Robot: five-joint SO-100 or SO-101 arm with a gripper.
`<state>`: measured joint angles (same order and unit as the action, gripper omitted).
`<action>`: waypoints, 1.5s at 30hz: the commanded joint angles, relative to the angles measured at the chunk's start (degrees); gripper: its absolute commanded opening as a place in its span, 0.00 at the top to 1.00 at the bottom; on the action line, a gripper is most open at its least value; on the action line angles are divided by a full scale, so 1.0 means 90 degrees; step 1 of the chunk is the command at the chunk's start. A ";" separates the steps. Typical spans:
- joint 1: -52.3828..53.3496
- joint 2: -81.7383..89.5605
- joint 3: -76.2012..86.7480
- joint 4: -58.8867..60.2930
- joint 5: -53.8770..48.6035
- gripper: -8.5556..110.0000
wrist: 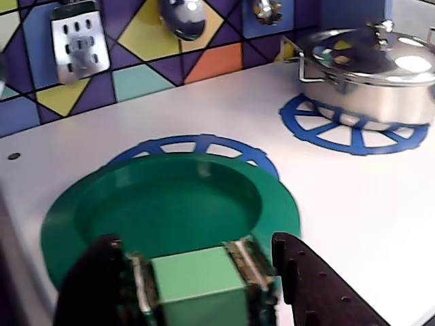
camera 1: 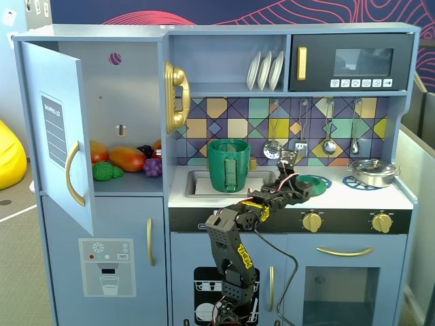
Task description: Pick up the lid from the counter and put it on the green recipient
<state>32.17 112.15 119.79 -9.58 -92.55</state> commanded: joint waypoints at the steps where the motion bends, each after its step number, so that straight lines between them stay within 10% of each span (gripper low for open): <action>1: -0.0137 0.0107 -0.0352 -0.0078 -0.0195 0.86; 28: -0.0059 0.0391 -0.1113 -0.0186 -0.0068 0.93; 45: -0.0703 0.1387 -0.3242 0.2139 0.0576 0.93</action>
<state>28.65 119.71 99.40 5.71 -88.07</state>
